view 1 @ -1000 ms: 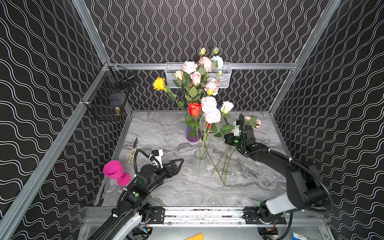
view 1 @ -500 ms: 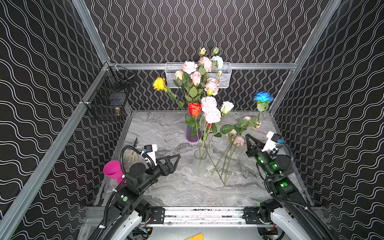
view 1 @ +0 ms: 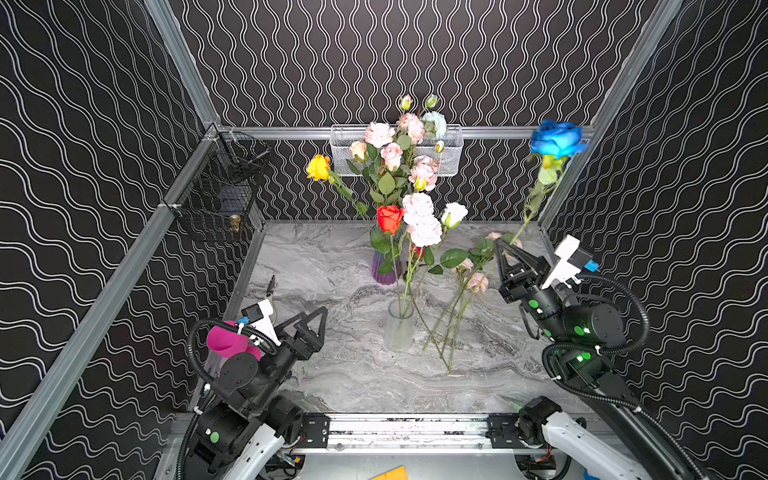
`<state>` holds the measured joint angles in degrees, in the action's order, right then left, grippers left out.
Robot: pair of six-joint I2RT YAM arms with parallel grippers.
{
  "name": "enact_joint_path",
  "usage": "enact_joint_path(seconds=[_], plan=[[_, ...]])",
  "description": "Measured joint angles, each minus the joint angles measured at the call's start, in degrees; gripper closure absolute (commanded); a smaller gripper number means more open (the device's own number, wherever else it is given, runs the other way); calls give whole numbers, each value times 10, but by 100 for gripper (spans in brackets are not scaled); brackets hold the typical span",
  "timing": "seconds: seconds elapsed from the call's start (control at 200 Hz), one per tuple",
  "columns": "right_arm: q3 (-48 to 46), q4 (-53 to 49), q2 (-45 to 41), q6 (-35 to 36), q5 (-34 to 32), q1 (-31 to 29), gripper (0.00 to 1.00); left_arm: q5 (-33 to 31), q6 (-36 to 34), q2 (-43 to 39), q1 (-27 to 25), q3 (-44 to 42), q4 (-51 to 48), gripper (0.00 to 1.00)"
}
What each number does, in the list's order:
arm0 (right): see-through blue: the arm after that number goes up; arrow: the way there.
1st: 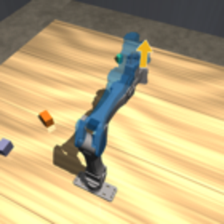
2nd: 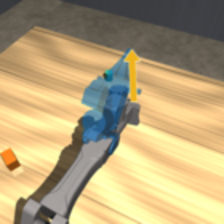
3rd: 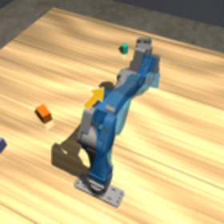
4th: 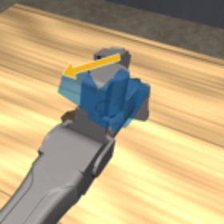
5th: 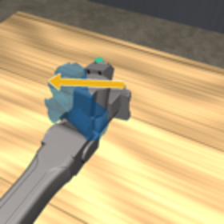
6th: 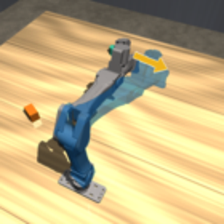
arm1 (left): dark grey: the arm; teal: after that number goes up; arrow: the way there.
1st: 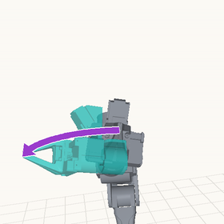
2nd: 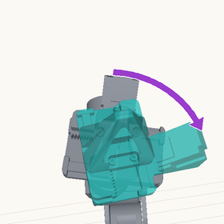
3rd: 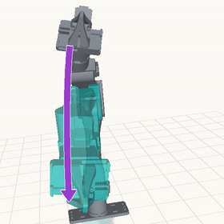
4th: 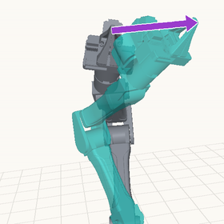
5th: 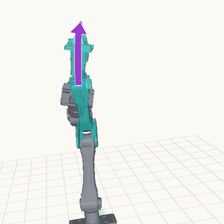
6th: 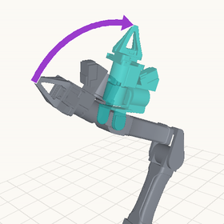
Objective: Arrange the flowers into the vase
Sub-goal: 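Lift the blue rose high off the table with the right gripper, then carry the blue rose over and lower its stem into the clear cup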
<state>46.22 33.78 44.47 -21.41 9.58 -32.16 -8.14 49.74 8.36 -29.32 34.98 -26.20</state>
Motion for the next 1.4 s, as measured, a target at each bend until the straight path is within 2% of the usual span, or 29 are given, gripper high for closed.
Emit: enact_joint_path(seconds=[0.12, 0.265, 0.606, 0.961, 1.056, 1.131, 1.251, 1.396], plan=[[60, 12, 66, 60, -33, -71, 100, -50, 15, 24, 0, 32, -40, 2], [111, 29, 138, 134, -68, -131, 100, -66, 17, 51, 0, 58, -55, 2], [168, 70, 257, 225, -100, -158, 100, -61, 7, 47, 0, 57, -56, 2], [87, 79, 264, 223, -123, -176, 100, -61, -7, 47, 0, 36, -50, 2], [68, 72, 260, 223, -131, -180, 93, -55, -6, 53, 0, 25, -43, 2], [58, 69, 257, 221, -139, -180, 79, -47, -6, 56, 0, 13, -37, 2], [42, 63, 244, 220, -149, -182, 75, -39, -4, 59, 0, 0, -30, 2], [26, 64, 226, 218, -151, -184, 74, -33, -1, 68, 0, -3, -18, 2]])
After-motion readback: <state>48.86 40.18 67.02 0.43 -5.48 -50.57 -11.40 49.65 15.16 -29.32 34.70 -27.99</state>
